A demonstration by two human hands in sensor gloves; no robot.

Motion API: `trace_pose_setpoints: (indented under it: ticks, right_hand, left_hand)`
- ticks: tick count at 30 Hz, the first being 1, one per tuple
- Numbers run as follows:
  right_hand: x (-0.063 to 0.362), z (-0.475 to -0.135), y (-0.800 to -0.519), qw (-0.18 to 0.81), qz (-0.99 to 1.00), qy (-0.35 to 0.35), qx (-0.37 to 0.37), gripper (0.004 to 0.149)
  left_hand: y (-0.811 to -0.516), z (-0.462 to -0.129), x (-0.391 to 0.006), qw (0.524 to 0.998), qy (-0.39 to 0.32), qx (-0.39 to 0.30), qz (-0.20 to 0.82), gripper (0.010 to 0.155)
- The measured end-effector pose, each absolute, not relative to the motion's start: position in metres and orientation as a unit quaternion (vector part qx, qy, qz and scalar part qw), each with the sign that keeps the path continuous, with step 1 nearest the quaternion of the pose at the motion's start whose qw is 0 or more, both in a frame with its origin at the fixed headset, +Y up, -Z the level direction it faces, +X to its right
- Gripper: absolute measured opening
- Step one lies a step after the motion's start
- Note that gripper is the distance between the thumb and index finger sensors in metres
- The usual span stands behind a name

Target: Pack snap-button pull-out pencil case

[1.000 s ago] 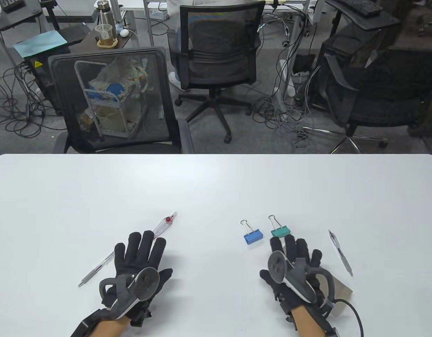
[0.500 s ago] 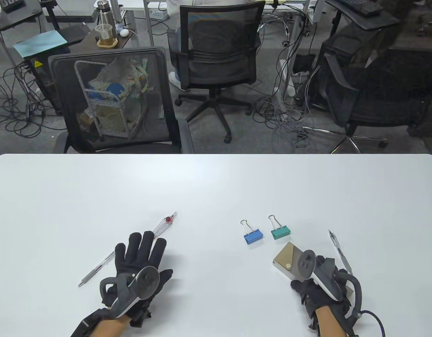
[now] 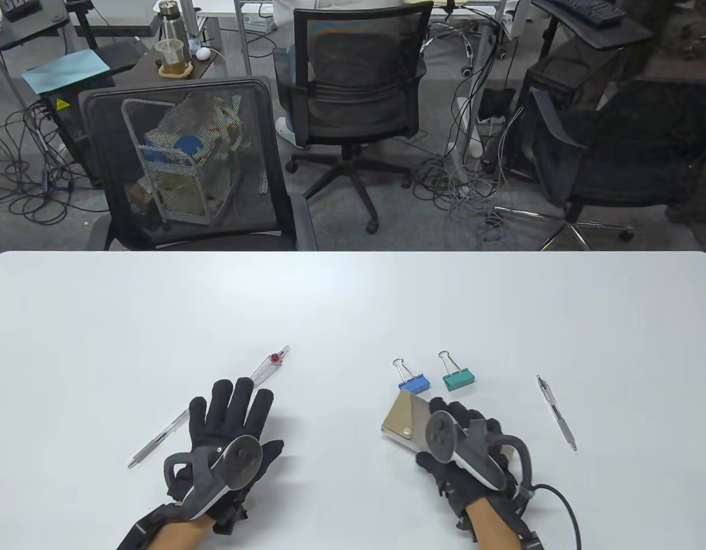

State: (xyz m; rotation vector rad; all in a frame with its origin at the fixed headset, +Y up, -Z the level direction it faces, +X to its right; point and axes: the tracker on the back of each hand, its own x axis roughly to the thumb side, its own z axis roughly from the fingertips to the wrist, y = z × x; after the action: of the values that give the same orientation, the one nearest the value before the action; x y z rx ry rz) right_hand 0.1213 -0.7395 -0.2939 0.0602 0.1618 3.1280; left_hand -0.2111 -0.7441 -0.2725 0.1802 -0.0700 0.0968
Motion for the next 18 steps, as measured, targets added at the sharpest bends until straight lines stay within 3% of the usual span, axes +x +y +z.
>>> trace_pose_setpoints:
  ticks: [5, 9, 12, 18]
  right_hand:
    - [0.050, -0.291, -0.746, 0.054, 0.992, 0.082, 0.085, 0.089]
    - [0.015, -0.287, -0.761, 0.035, 0.986, 0.100, 0.126, 0.088]
    - [0.010, -0.284, -0.766, 0.024, 0.987, 0.083, 0.135, 0.087]
    - [0.019, -0.290, -0.772, 0.068, 0.981, 0.120, 0.134, 0.086]
  left_hand:
    - [-0.745, -0.273, -0.211, 0.994, -0.035, 0.085, 0.051, 0.087]
    - [-0.746, -0.273, -0.210, 0.995, -0.038, 0.079, 0.049, 0.087]
    - [-0.748, -0.272, -0.205, 0.995, -0.049, 0.073, 0.040, 0.086]
    - [-0.750, -0.262, -0.181, 0.994, -0.098, 0.031, 0.033, 0.083]
